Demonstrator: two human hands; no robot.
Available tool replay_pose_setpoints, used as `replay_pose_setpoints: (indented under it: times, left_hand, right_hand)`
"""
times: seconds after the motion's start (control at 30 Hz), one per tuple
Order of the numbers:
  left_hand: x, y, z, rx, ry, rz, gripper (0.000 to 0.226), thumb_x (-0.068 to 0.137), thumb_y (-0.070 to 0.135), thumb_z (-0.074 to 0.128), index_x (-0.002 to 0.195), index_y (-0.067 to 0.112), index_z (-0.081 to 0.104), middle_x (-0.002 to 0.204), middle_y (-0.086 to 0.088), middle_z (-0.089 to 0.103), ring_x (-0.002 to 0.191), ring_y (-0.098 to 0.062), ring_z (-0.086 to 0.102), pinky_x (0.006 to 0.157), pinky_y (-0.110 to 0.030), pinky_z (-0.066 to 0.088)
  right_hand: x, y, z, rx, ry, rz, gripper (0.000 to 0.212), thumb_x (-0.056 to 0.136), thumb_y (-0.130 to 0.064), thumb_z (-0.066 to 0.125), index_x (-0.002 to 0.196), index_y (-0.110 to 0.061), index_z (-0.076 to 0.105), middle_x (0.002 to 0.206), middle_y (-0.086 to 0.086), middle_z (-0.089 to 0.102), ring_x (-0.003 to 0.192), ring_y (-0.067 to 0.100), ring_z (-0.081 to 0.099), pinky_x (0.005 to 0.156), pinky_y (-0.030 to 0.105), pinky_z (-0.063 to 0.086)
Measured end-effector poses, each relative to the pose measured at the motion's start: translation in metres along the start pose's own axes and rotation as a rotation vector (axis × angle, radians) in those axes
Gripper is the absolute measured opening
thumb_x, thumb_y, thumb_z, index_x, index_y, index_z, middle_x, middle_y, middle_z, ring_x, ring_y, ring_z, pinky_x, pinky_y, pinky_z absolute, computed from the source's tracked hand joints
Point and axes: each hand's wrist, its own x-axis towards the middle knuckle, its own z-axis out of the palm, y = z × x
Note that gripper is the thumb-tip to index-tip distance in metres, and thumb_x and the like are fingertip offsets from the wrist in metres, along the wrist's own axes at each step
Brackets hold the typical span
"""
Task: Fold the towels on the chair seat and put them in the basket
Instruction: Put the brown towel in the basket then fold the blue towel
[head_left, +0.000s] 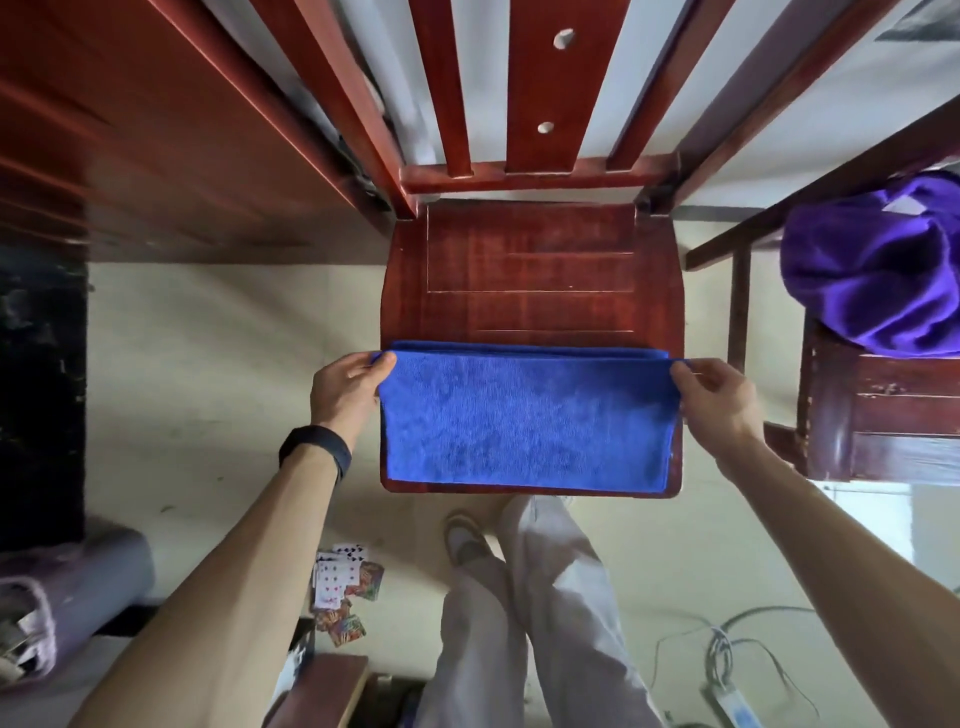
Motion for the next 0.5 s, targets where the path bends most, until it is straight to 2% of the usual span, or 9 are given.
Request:
replay_pose_setpoints:
  times: [0.17, 0.3, 0.4, 0.5]
  left_hand:
    - [0.014, 0.001, 0.009, 0.041, 0.012, 0.017, 0.009, 0.082, 0.026, 0.078, 0.086, 0.021, 0.071, 0.083, 0.002, 0.071, 0.079, -0.014, 0.064, 0.081, -0.033, 0.051]
    - [0.022, -0.001, 0.011, 0.193, 0.068, 0.056, 0.011, 0.082, 0.035, 0.077, 0.080, 0.027, 0.070, 0.081, 0.006, 0.071, 0.079, -0.014, 0.065, 0.087, -0.038, 0.056]
    - [0.025, 0.000, 0.014, 0.240, 0.084, 0.079, 0.014, 0.082, 0.039, 0.075, 0.082, 0.026, 0.069, 0.083, 0.005, 0.072, 0.079, -0.015, 0.066, 0.086, -0.041, 0.057]
    - [0.028, 0.001, 0.019, 0.264, 0.094, 0.090, 0.015, 0.083, 0.039, 0.074, 0.081, 0.025, 0.068, 0.085, 0.005, 0.072, 0.083, -0.015, 0.067, 0.085, -0.037, 0.057]
  right_hand:
    - [0.010, -0.001, 0.005, -0.046, 0.020, 0.012, 0.027, 0.094, -0.042, 0.059, 0.109, -0.021, 0.069, 0.099, 0.002, 0.073, 0.086, 0.026, 0.068, 0.075, 0.034, 0.054]
    - [0.014, -0.002, 0.010, -0.069, 0.047, 0.006, 0.027, 0.090, -0.048, 0.059, 0.101, -0.026, 0.069, 0.095, -0.003, 0.073, 0.087, 0.027, 0.069, 0.084, 0.045, 0.057]
    - [0.018, -0.001, 0.013, -0.082, 0.063, 0.025, 0.033, 0.086, -0.053, 0.056, 0.099, -0.026, 0.070, 0.093, -0.002, 0.073, 0.088, 0.029, 0.069, 0.086, 0.047, 0.056]
    - [0.023, 0.000, 0.016, -0.134, 0.072, 0.025, 0.036, 0.086, -0.053, 0.054, 0.101, -0.024, 0.070, 0.094, -0.002, 0.073, 0.089, 0.030, 0.069, 0.087, 0.046, 0.056]
